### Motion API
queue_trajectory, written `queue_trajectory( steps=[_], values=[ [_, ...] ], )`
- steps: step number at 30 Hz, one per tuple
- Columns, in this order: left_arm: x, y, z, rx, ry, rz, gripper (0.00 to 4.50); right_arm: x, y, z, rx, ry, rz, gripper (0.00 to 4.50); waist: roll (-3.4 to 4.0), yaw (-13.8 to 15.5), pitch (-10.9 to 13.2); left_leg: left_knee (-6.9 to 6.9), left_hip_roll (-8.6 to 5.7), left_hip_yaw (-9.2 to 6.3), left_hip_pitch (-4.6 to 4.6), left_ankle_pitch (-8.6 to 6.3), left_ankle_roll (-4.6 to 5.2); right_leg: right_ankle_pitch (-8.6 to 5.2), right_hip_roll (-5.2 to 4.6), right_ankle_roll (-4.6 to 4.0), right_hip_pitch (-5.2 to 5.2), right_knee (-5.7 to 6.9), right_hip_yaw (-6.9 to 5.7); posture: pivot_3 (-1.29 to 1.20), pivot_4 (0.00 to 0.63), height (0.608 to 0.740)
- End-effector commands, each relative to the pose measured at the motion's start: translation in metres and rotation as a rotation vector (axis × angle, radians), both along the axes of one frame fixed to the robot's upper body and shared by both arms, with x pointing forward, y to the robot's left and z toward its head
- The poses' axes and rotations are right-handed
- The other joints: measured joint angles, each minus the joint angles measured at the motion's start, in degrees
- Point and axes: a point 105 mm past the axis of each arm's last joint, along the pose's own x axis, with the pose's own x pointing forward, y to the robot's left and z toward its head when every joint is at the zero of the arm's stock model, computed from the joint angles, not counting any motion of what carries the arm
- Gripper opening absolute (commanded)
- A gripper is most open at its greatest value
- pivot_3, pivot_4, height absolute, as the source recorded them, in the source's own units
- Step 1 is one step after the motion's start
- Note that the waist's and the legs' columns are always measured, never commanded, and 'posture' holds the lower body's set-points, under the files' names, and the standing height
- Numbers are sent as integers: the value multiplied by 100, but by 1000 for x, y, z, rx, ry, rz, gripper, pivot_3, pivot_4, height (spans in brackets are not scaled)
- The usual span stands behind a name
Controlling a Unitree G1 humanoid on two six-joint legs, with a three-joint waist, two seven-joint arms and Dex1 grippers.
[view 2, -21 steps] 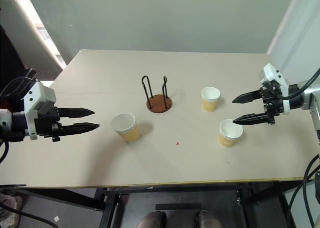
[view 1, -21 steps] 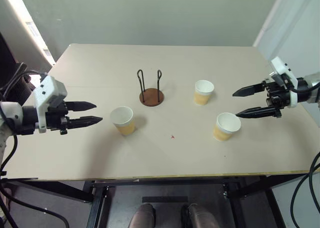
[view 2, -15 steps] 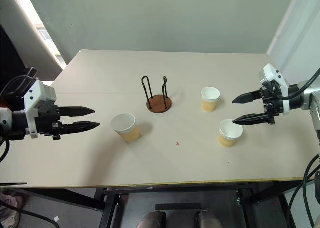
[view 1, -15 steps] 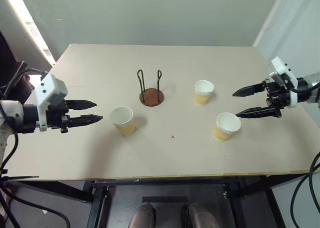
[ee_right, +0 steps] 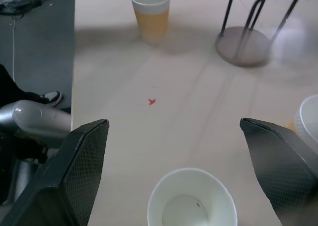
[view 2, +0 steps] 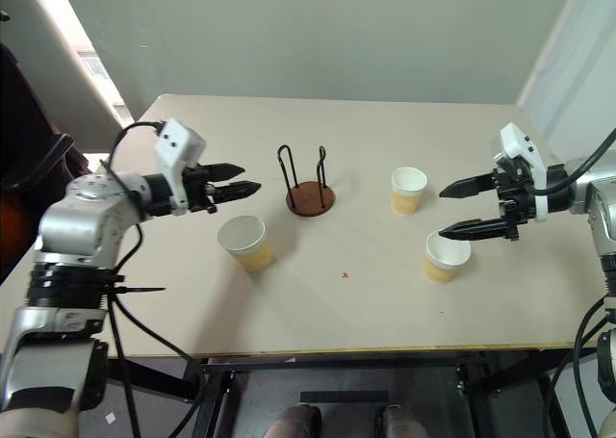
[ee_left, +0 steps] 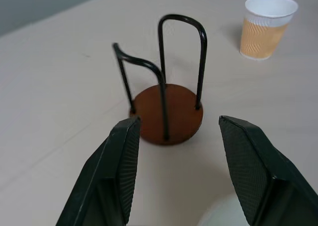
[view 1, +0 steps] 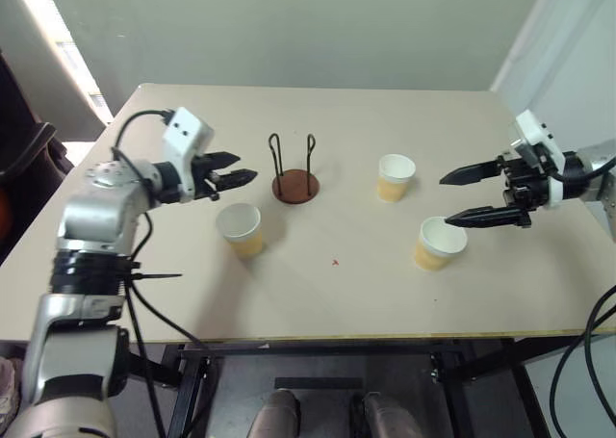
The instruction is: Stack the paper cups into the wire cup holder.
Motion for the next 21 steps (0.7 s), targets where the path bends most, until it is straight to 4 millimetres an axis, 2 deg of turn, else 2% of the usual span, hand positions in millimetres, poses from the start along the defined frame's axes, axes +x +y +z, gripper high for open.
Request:
queue_trajectory(
  steps=[1, 5, 13, 16, 21],
  values=[
    [17, 3, 3, 24, -17, 76, 2676, -8, 4, 17, 24, -68, 17, 4408, 0, -12, 0, 1, 0, 1, 0, 0, 0, 1, 1, 2, 0, -2, 1, 0, 150, 740],
    [38, -9, -4, -35, 16, 124, 2676, -13, 7, 17, 25, -74, 17, 4408, 0, 9, 0, 6, 0, 4, 2, 2, 3, 1, 2, 15, 11, -4, 0, 0, 150, 740],
    [53, -33, -4, -94, 16, 101, 2676, -15, 5, 14, 18, -77, -10, 4408, 0, 47, 0, 58, -8, 8, -4, -7, 31, 10, 3, 53, 39, -18, 4, 0, 150, 740],
    [57, -34, -2, -107, 3, 113, 2096, -16, 5, 14, 18, -78, -13, 4408, 0, 51, 0, 62, -12, 11, -2, -7, 37, 12, 3, 64, 48, -26, 8, 0, 150, 740],
    [59, -37, 4, -130, -14, 111, 319, -16, 3, 13, 18, -83, -28, 4408, -1, 59, 1, 64, -18, 14, -1, -4, 40, 3, 5, 82, 55, -28, 11, 0, 150, 740]
  ],
)
